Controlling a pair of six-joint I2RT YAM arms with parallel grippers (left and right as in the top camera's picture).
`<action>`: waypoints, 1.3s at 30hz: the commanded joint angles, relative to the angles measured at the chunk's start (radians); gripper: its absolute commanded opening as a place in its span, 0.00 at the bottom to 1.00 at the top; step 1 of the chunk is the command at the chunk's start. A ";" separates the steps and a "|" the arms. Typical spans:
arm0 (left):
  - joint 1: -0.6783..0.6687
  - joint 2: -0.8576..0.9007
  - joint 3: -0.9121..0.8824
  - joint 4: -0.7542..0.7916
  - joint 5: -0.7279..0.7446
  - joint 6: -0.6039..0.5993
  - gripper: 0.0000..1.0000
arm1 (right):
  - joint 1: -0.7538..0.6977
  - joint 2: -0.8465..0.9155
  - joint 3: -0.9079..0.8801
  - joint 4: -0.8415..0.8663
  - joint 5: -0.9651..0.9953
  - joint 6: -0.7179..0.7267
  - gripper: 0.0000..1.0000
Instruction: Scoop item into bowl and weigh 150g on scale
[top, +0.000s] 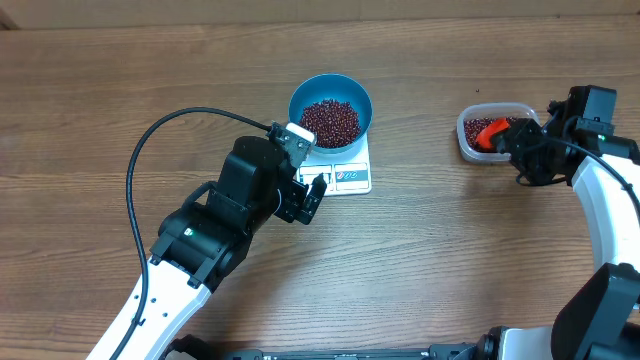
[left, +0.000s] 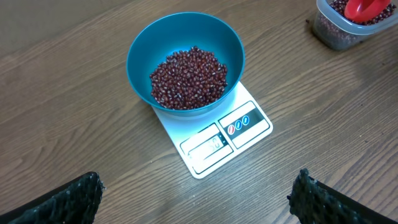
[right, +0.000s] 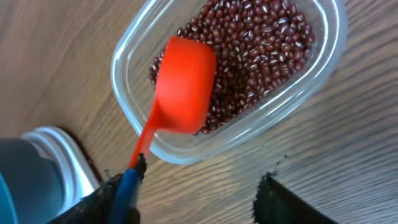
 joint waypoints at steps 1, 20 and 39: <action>0.004 0.002 -0.003 0.000 0.002 0.019 0.99 | 0.003 0.002 -0.004 -0.005 0.047 -0.002 0.69; 0.004 0.002 -0.003 0.000 0.002 0.019 1.00 | 0.003 0.002 -0.004 -0.154 0.197 -0.009 1.00; 0.004 0.002 -0.003 0.000 0.002 0.019 1.00 | 0.014 -0.036 0.322 -0.290 0.057 -0.465 1.00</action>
